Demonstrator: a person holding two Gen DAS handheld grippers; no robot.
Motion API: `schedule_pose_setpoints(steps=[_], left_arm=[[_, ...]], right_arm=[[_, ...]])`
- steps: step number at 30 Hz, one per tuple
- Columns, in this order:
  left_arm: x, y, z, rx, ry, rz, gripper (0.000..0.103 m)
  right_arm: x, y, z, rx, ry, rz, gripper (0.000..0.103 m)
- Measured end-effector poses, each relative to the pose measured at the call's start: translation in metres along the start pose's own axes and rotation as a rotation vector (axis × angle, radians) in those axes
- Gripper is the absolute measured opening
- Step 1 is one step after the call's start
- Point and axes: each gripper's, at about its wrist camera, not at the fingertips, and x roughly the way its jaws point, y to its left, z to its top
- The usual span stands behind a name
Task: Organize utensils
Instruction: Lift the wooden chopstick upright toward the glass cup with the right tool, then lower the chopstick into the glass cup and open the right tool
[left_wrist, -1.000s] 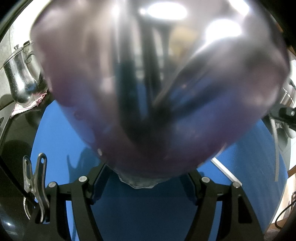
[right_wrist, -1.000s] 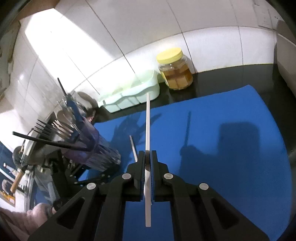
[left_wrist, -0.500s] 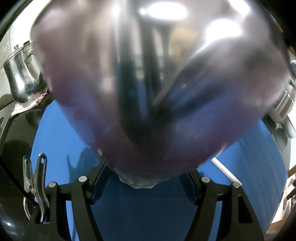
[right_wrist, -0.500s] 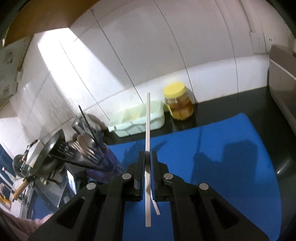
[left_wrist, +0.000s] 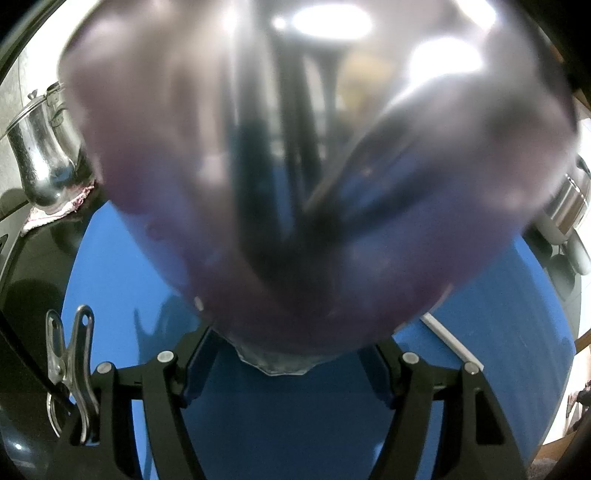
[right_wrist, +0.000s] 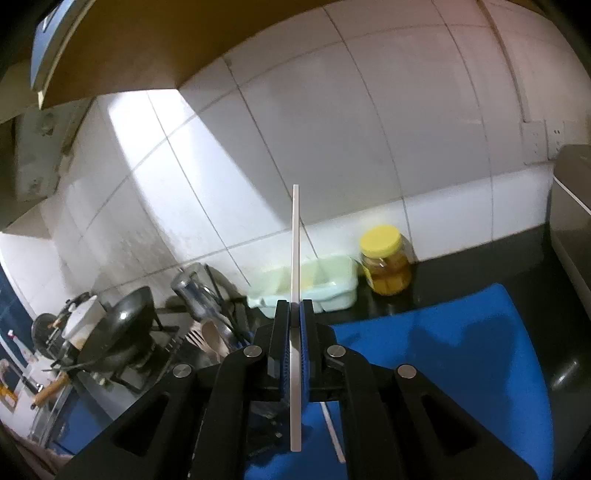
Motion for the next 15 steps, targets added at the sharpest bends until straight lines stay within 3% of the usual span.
schedule_pose_setpoints(steps=[7, 15], left_arm=[[0.0, 0.001, 0.0, 0.0, 0.0, 0.0, 0.074], [0.0, 0.001, -0.001, 0.0, 0.0, 0.0, 0.074]], right_arm=[[0.002, 0.023, 0.02, -0.037, -0.059, 0.05, 0.007], [0.03, 0.051, 0.026, -0.086, -0.052, 0.099, 0.007]])
